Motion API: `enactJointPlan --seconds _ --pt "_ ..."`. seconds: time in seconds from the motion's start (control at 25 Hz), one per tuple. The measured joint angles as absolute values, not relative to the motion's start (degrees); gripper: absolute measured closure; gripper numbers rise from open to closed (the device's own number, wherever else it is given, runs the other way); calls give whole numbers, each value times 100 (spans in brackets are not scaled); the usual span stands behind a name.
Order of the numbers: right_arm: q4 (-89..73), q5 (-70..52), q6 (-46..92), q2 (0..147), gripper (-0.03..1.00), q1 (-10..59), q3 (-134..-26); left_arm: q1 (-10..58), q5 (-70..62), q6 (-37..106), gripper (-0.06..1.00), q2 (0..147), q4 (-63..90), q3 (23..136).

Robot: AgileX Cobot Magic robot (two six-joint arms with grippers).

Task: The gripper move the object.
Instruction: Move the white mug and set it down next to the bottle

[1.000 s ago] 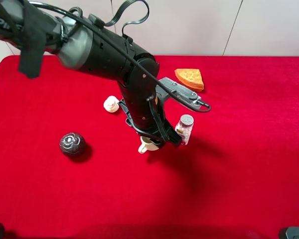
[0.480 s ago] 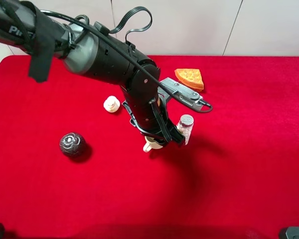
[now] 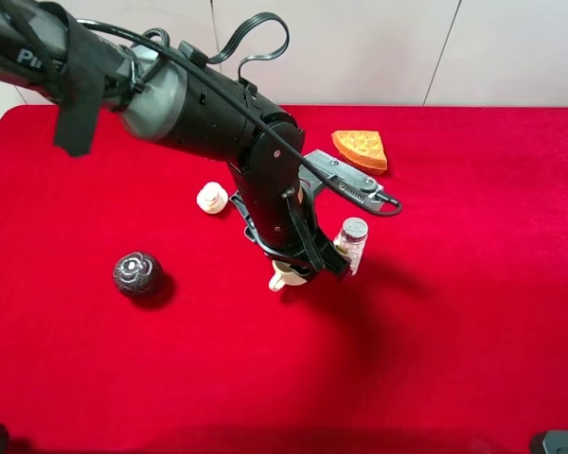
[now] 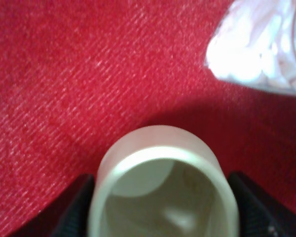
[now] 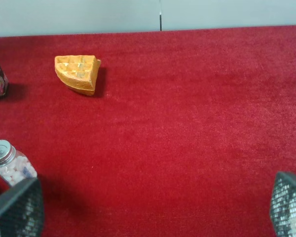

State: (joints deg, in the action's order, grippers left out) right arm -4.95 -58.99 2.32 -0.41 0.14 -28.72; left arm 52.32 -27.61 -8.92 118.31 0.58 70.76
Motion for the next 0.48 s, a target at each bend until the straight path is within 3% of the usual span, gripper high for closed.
enactJointPlan --seconds 0.28,0.48 --pt "-495 -5899 232 -41 27 14 -2872 5232 -2762 -892 24 11831 58 7076" --pt "-495 -5899 232 -41 27 14 -2872 5232 -2762 -899 21 11825 58 7076"
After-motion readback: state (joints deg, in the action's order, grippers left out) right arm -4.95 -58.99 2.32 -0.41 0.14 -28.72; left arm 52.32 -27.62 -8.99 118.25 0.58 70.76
